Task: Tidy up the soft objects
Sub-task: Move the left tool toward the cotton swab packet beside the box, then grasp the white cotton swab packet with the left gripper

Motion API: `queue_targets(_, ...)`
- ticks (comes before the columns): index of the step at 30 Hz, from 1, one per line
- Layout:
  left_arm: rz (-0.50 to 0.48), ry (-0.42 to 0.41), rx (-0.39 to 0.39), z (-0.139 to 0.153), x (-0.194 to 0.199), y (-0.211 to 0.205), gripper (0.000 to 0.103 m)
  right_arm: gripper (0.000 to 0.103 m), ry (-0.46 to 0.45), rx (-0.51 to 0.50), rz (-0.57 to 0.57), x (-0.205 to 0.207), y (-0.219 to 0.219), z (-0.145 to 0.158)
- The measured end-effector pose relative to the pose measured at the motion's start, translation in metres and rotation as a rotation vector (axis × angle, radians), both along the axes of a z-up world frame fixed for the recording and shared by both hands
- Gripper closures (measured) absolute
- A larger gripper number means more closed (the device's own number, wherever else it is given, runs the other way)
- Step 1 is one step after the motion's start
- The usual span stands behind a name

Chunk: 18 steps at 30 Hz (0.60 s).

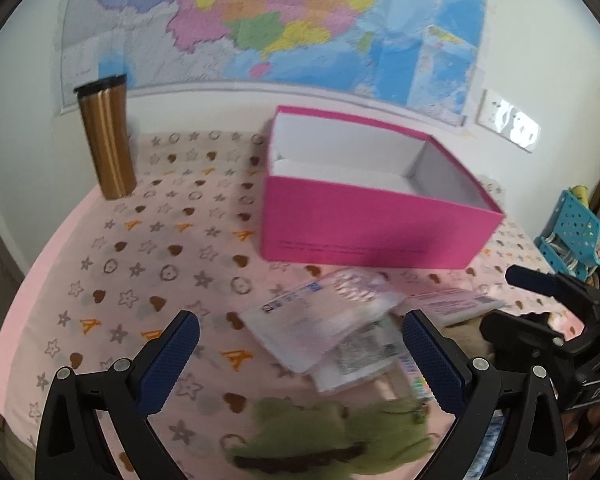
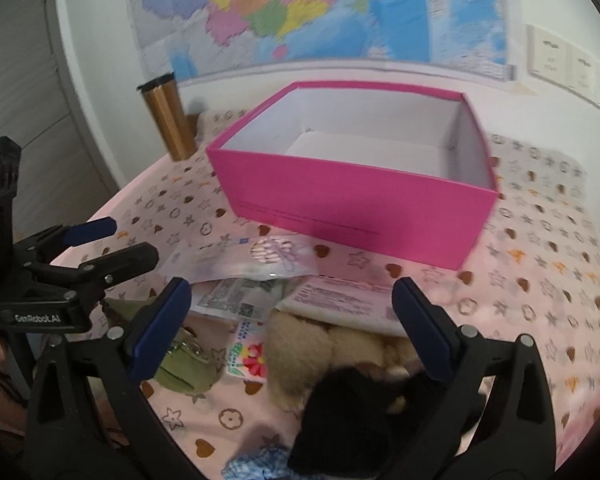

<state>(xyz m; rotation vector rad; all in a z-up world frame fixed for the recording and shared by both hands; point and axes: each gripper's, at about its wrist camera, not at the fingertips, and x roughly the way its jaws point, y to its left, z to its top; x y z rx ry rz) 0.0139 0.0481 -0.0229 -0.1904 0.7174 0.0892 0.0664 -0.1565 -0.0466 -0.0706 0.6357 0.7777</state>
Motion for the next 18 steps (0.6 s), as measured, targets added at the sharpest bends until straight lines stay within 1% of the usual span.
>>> queue_targets(2,0.001,0.026,-0.011,-0.005,0.004,0.008,0.000,0.005,0.019,-0.022,0.047,0.008,0.011,-0.001)
queue_targets(4,-0.016,0.050,-0.051,-0.012,0.008,0.017,0.002,0.007,0.045,-0.041,0.086,0.017,0.023,-0.003)
queue_targets(6,-0.030,0.076,-0.075,-0.018,0.012,0.023,0.003,0.012,0.087,-0.059,0.113,0.029,0.034,-0.008)
queue_targets(7,-0.037,0.092,-0.088,-0.021,0.014,0.025,0.005,0.014,0.115,-0.072,0.131,0.036,0.041,-0.012)
queue_targets(8,-0.042,0.103,-0.098,-0.024,0.016,0.027,0.007,0.018,0.133,-0.080,0.134,0.042,0.046,-0.014)
queue_targets(11,-0.067,0.144,-0.149,-0.034,0.025,0.034,0.011,0.022,0.242,-0.095,0.162,0.064,0.059,-0.024)
queue_targets(13,-0.080,0.175,-0.187,-0.041,0.031,0.039,0.013,0.022,0.295,-0.120,0.160,0.078,0.065,-0.031)
queue_targets(16,-0.111,0.210,-0.239,-0.049,0.038,0.043,0.015,0.023,0.326,-0.148,0.150,0.093,0.073,-0.037)
queue_targets(18,-0.123,0.234,-0.251,-0.054,0.041,0.045,0.020,0.023,0.350,-0.156,0.143,0.103,0.077,-0.041)
